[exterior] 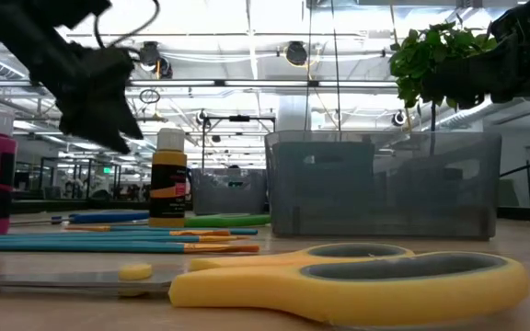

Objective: Pick & Place Paint Supplies
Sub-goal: Put the blue scissors into the top black bin

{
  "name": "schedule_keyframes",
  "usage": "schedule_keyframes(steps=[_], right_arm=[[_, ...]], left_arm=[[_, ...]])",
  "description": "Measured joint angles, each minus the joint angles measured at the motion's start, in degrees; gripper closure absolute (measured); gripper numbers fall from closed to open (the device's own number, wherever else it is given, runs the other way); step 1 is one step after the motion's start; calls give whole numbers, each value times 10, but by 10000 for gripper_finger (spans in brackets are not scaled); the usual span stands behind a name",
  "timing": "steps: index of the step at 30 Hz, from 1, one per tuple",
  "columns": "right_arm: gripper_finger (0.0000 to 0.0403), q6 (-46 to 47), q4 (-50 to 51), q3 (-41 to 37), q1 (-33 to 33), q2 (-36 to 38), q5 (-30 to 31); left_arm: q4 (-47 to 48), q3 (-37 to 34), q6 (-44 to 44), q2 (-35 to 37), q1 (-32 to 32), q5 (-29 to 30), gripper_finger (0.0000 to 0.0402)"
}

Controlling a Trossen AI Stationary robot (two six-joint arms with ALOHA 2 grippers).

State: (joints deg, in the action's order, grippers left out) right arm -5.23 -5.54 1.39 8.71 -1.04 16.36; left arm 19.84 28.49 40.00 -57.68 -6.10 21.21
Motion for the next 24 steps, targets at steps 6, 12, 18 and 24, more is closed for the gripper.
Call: schedule_keyframes(steps=[6,12,18,24], right_arm=[[181,0,0,0,0,0,0],[181,0,0,0,0,0,0],[181,0,0,0,0,0,0],[181,0,0,0,0,0,0]], left_arm=[[1,5,17,-94,14,-3,143],[-8,5,43,-153,20,-3,159],[-43,5,39,-193,20,-4,157],[-49,5,52,-231,20,-2,159]])
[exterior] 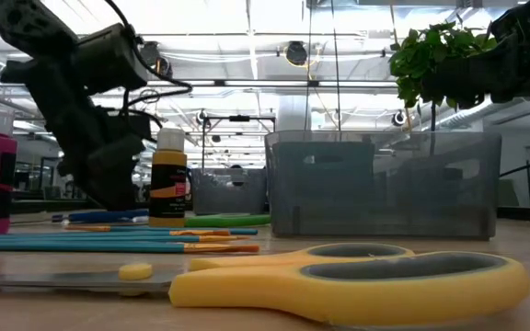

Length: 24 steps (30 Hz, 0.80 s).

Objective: Pick & Place Paint Supplies
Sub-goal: Put the blue scissors into the top black bin

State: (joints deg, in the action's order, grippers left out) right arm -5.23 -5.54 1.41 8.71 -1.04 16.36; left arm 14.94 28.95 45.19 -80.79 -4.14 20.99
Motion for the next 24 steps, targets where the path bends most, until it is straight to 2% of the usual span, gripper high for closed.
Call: schedule_keyframes(steps=[8,18,24], right_arm=[[181,0,0,0,0,0,0],[181,0,0,0,0,0,0],[181,0,0,0,0,0,0]], left_arm=[[-6,2,4,-29,-1,4,182],[-14,1,25,-30,0,1,295],[-15,0,25,-30,2,-6,315]])
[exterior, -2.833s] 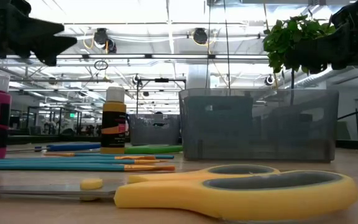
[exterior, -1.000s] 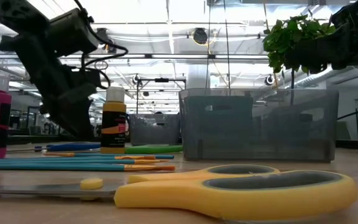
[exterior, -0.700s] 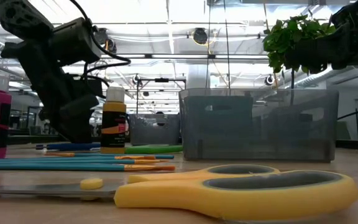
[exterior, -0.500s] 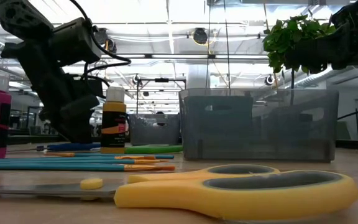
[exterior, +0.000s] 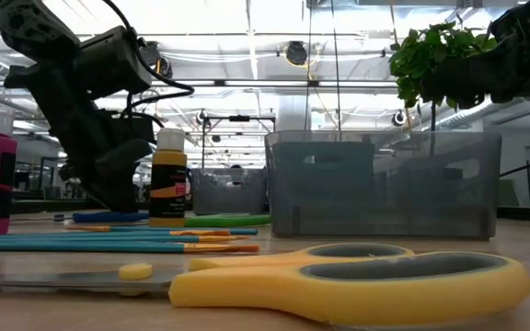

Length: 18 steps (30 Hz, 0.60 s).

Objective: Pick & Place Paint Supplies
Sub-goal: Put the blue scissors into the top black bin

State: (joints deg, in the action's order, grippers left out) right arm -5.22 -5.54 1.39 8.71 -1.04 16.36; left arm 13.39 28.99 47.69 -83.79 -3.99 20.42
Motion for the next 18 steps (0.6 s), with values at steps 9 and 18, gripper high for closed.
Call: schedule_keyframes(steps=[9,18], right_arm=[[181,0,0,0,0,0,0],[181,0,0,0,0,0,0]], left_arm=[[4,6,-10,24,0,17,312],[3,43,-51,81,28,83,309]])
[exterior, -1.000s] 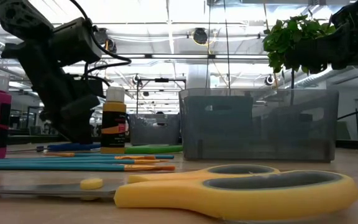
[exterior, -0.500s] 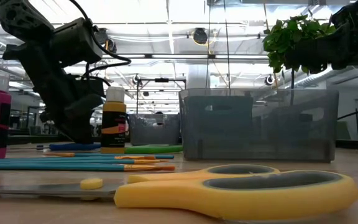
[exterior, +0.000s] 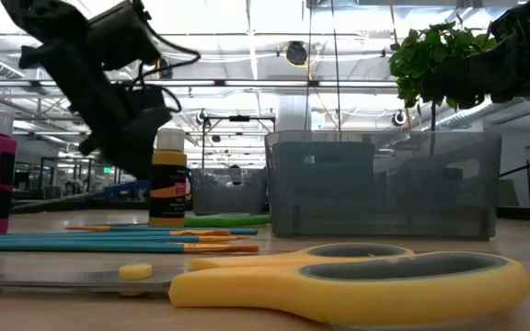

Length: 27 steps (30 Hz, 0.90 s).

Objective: Pick & Place Paint Supplies
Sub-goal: Put the blue scissors into the top black bin

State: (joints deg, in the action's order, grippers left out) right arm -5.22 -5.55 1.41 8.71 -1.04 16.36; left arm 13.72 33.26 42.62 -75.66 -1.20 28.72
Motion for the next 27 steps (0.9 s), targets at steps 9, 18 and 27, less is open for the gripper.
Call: schedule_keyframes(steps=[9,18,27], right_arm=[[181,0,0,0,0,0,0],[181,0,-1,0,0,0,0],[181,0,-1,0,0,0,0]], left_arm=[[-2,63,-85,39,35,48,316],[-98,122,-199,46,76,183,308],[-334,122,-249,43,181,95,309]])
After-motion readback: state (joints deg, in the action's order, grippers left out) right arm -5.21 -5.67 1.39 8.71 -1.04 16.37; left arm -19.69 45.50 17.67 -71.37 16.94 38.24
